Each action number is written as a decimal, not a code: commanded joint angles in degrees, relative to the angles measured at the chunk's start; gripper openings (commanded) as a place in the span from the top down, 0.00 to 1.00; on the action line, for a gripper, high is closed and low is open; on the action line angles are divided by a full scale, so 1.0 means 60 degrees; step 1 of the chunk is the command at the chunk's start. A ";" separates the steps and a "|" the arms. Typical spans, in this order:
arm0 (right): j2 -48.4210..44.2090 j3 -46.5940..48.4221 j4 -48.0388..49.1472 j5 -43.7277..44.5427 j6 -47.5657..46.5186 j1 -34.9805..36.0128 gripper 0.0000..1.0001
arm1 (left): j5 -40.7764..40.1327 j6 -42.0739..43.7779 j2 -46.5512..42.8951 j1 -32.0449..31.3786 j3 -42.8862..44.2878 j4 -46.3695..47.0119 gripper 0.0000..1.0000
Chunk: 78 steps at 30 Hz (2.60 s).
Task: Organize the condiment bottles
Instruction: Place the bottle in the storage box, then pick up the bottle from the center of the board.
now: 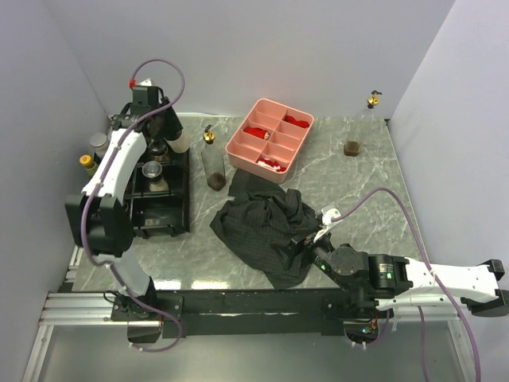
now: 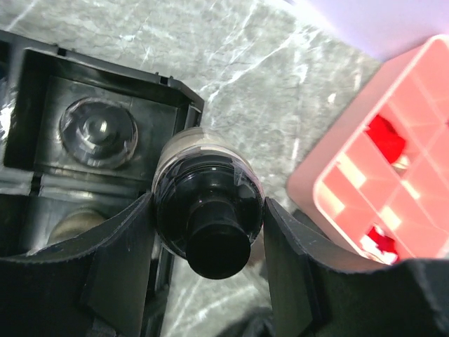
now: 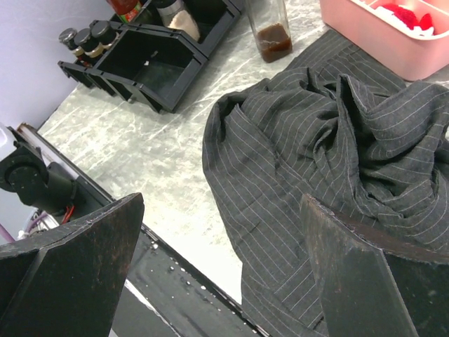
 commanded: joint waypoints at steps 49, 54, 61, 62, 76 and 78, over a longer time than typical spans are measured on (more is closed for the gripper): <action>-0.0629 0.0551 -0.0298 0.0068 -0.0086 0.0039 0.00 | 0.1991 0.0850 -0.0619 0.0521 -0.0372 0.2792 0.04; -0.0892 0.0449 -0.0298 0.0024 -0.0013 0.0039 0.00 | 0.1864 0.1683 -0.2187 -0.0327 -0.2011 0.4349 0.04; -0.1069 0.0332 -0.0386 0.0009 0.0060 0.0054 0.00 | 0.1598 0.3134 -0.3082 -0.1807 -0.3420 0.5493 0.04; -0.1069 0.0332 -0.0415 0.0009 0.0075 0.0054 0.00 | 0.1598 0.3179 -0.3140 -0.2012 -0.3552 0.5566 0.03; -0.1201 0.0215 -0.0416 0.0170 0.0031 0.0039 0.00 | 0.2110 0.3692 -0.2995 -0.2512 -0.5222 0.6885 0.01; -0.1186 0.0214 -0.0415 0.0185 0.0002 0.0054 0.00 | 0.2272 0.3736 -0.2907 -0.2512 -0.5340 0.7032 0.03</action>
